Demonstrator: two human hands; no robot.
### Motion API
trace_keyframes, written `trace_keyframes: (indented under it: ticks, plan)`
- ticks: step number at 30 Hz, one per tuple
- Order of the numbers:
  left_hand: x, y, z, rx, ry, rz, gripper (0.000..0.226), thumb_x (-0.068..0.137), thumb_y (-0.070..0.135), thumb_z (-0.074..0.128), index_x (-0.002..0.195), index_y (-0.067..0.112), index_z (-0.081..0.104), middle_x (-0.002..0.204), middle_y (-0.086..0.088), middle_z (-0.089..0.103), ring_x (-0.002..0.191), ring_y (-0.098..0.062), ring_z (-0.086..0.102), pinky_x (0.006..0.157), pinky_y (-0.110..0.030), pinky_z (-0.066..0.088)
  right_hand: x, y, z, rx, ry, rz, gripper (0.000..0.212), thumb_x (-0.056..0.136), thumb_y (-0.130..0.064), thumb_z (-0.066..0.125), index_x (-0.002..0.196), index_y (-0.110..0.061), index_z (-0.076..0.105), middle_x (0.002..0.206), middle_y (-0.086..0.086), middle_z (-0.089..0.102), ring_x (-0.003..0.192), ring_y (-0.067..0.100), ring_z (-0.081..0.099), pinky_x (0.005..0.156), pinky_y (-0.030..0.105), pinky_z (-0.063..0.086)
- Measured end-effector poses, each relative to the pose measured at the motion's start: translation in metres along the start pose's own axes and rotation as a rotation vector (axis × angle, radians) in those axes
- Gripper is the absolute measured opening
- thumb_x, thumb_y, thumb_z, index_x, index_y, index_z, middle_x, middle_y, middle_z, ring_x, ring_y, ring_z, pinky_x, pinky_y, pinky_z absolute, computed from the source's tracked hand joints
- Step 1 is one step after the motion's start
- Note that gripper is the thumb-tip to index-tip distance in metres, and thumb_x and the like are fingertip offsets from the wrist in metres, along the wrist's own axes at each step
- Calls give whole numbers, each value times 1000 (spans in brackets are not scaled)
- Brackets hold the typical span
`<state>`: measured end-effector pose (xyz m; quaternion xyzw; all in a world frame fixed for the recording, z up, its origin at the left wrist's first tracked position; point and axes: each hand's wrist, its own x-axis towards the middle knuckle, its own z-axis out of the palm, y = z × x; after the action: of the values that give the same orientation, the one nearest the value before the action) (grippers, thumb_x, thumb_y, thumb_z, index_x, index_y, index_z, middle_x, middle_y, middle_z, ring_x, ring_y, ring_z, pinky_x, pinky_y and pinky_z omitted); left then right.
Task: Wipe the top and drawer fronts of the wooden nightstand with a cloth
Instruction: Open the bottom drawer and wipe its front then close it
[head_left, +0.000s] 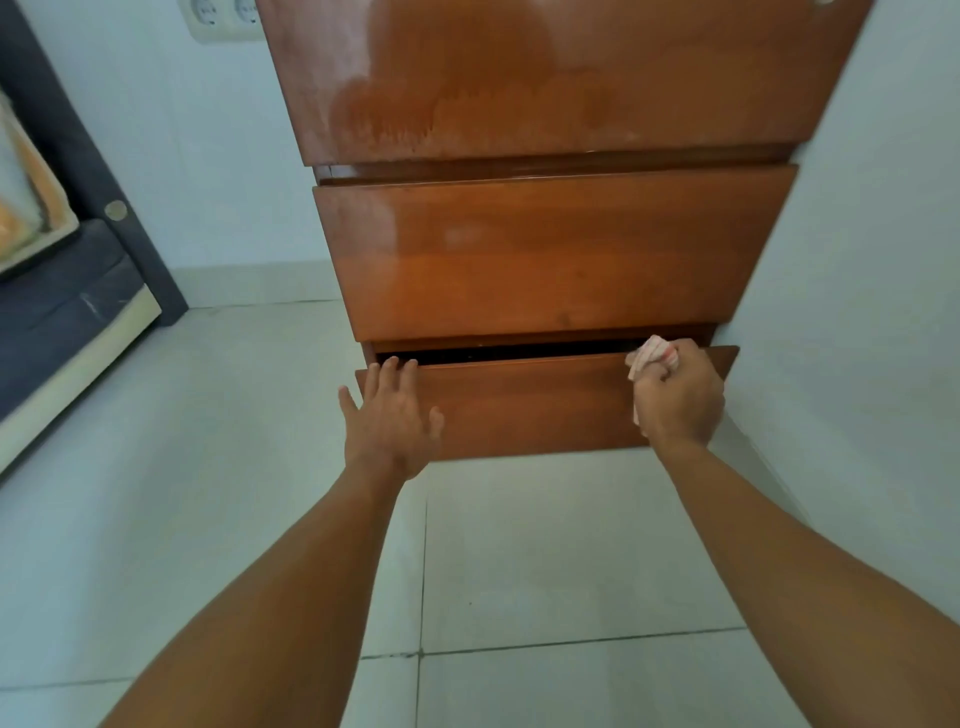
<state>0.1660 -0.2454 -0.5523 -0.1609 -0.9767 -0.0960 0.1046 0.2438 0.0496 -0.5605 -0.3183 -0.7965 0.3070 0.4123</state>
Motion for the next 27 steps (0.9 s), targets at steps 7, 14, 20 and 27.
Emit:
trace_keyframes:
  ticks: [7,14,20,27]
  plan:
    - [-28,21,14,-35,-51,14,76,93,42,51,158,24,17,166,-10,12,152,-33,13,117,-59,26,-49,-7,-14,-323,-347,-249,51,99,-59,36,134,-28,56,134,9,60,100,39,66,79,42,51]
    - [-23,22,28,19,-169,-51,91,93,59,46,160,30,-10,169,-6,-15,154,-38,-10,119,-63,12,-52,13,-2,-544,-596,-280,76,98,-70,24,162,-37,-2,172,3,-4,113,43,65,86,45,55]
    - [9,18,21,45,-222,-35,93,91,61,48,160,31,-8,169,-5,-13,154,-38,-14,118,-66,8,-29,-1,12,-581,-648,-221,76,98,-72,24,161,-40,-4,172,1,-9,127,46,56,97,50,50]
    - [16,17,37,76,-276,-26,92,91,69,43,159,31,-7,166,-9,-23,153,-39,-15,118,-66,8,-27,0,21,-442,-679,-179,75,100,-66,32,162,-39,-1,172,0,-5,136,41,51,104,51,48]
